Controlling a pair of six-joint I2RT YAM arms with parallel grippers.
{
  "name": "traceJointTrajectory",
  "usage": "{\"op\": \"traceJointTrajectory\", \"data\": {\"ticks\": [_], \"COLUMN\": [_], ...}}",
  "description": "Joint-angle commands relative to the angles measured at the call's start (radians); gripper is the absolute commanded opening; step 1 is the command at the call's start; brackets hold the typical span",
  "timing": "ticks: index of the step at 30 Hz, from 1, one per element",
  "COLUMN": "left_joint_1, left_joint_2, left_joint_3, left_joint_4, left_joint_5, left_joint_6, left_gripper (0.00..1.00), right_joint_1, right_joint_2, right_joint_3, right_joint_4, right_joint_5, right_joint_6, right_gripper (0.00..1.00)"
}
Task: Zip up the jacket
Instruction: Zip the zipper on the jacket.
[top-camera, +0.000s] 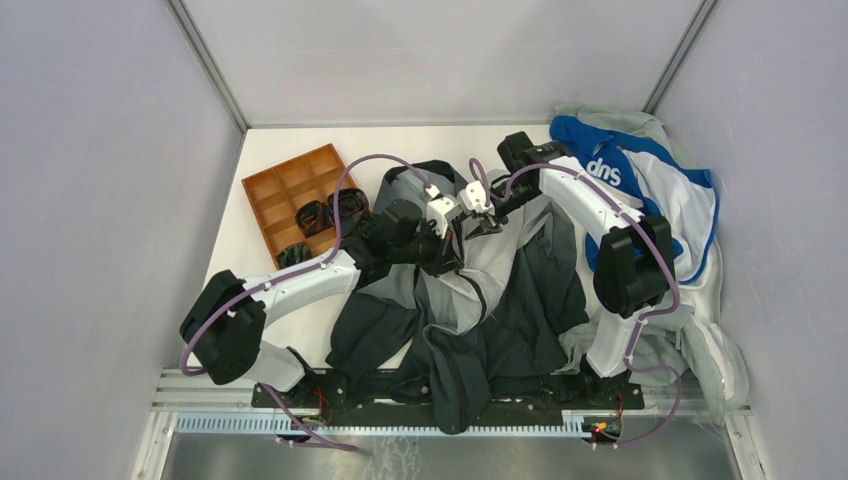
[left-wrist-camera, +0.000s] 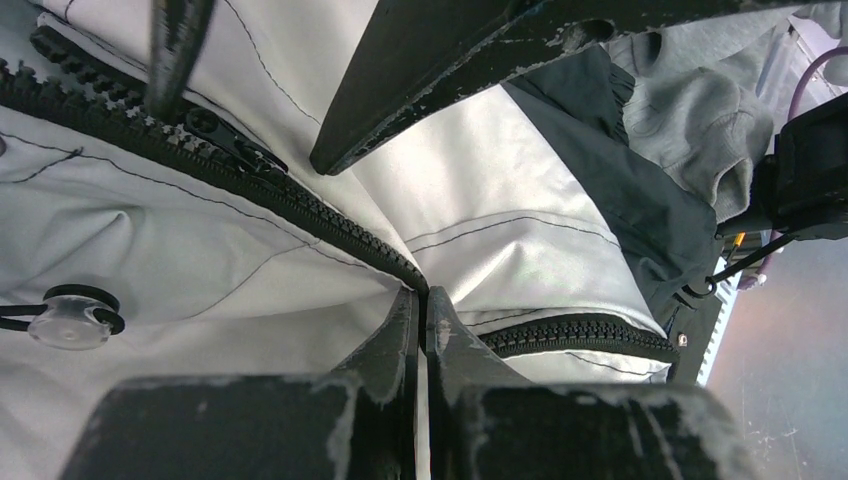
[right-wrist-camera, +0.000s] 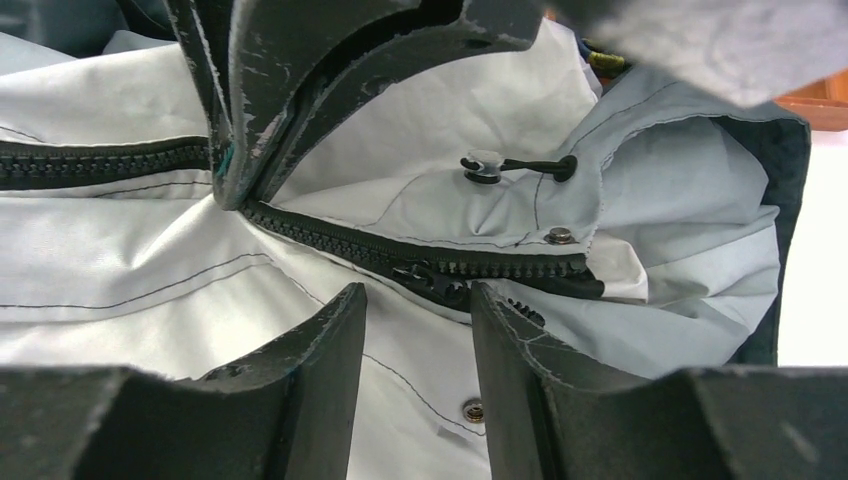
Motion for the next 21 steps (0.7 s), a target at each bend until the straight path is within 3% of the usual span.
{"op": "traceJointTrajectory", "data": {"ticks": [1, 21], "left_joint_1": [-0.017, -0.017], "left_joint_2": [-0.042, -0.039], "left_joint_3": [0.001, -0.008], "left_joint_4": [0.005, -0.016], "left_joint_5": [0.032, 0.033], "left_joint_6": [0.061, 0.065], "left_gripper": [0.02, 0.02], "right_joint_1": [0.014, 0.013], "right_joint_2": [-0.004, -0.111], "right_joint_3": [0.011, -0.105], "right_joint_4": [-0.077, 0.014], "right_joint_5": [-0.019, -0.003], "right_joint_6": [-0.068, -0.002], "right_gripper": [0.47, 0.37]}}
